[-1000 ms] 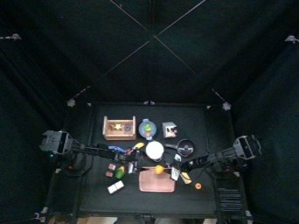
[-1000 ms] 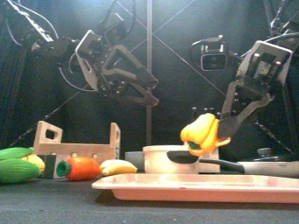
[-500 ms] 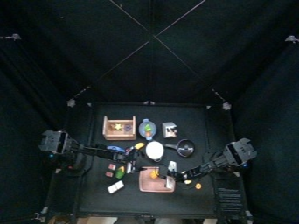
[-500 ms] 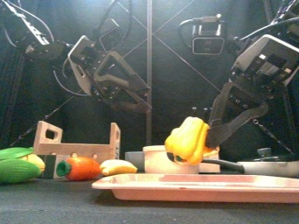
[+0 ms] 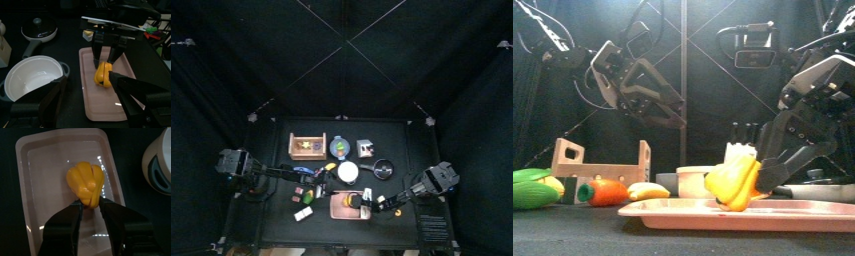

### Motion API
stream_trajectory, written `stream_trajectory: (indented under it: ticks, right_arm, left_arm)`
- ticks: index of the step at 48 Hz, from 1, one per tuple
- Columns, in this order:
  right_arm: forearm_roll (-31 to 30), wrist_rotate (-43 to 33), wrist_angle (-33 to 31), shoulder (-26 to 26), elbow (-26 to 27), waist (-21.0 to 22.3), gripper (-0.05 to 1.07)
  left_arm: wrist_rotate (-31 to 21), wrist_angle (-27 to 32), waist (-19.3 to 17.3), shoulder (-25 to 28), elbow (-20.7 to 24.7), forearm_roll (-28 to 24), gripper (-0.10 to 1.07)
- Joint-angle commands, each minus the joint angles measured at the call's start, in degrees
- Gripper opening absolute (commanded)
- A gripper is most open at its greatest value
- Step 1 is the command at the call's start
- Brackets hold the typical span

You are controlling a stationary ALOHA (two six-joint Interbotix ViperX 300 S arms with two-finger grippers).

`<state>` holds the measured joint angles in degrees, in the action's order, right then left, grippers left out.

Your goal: Place squash on plate

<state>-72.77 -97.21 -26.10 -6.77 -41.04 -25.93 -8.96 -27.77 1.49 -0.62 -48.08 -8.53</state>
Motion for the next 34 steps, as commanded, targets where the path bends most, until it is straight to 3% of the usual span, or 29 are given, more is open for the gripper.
stream_trajectory:
  ticks: [1, 20, 34]
  right_arm:
    - [-0.1, 0.1, 0.1, 1.2, 0.4, -0.2, 0.83]
    - [-0.5, 1.6, 0.2, 1.1, 0.8, -1.4, 0.86]
    - [2.9, 8.1, -1.3, 0.7, 2.7, -3.6, 0.85]
  left_arm:
    - [0.2, -0.4, -0.1, -0.4, 0.8, 0.1, 1.00]
    - [0.1, -0.3, -0.2, -0.4, 0.7, 0.1, 1.00]
    - [0.1, -0.1, -0.3, -0.4, 0.6, 0.1, 1.00]
